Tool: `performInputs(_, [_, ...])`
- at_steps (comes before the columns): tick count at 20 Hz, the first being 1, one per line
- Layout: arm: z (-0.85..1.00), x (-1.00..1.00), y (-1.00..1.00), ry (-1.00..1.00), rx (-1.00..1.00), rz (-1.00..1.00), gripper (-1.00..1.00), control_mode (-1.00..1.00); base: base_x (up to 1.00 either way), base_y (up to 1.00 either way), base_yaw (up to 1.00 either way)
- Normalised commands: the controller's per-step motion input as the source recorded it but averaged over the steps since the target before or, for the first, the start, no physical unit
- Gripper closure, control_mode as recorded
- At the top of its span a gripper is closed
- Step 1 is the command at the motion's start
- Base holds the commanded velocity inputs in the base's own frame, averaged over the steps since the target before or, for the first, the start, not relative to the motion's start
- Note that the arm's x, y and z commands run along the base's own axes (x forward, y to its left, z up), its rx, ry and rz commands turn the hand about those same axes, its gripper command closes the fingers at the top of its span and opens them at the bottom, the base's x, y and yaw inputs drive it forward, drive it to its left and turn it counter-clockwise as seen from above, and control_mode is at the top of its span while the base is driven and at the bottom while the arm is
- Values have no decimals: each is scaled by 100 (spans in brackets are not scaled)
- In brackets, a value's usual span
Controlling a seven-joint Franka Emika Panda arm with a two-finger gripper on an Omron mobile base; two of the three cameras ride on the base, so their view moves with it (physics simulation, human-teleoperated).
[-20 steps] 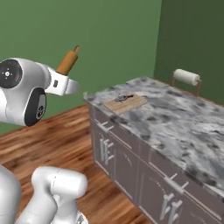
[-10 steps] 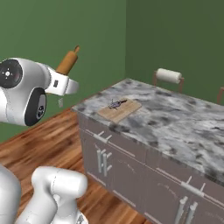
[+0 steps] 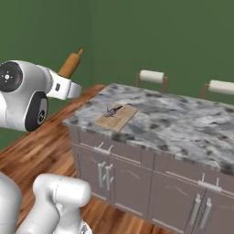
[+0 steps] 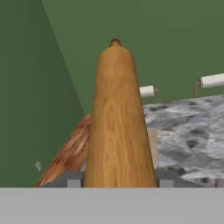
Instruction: Open the cabinet, retrieve the rolling pin, and place it next to the meat on the cutting board to prepare for tenderizing.
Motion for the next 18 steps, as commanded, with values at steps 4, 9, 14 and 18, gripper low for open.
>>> performInputs(4, [0,0,0,0,0,0,100,100,39,44,-45])
performInputs(9, [0,0,0,0,0,0,100,100,42,45,-44])
performInputs(14, [0,0,0,0,0,0,100,100,47,40,-41])
performInputs(18, [0,0,0,0,0,0,100,100,58,42,-38])
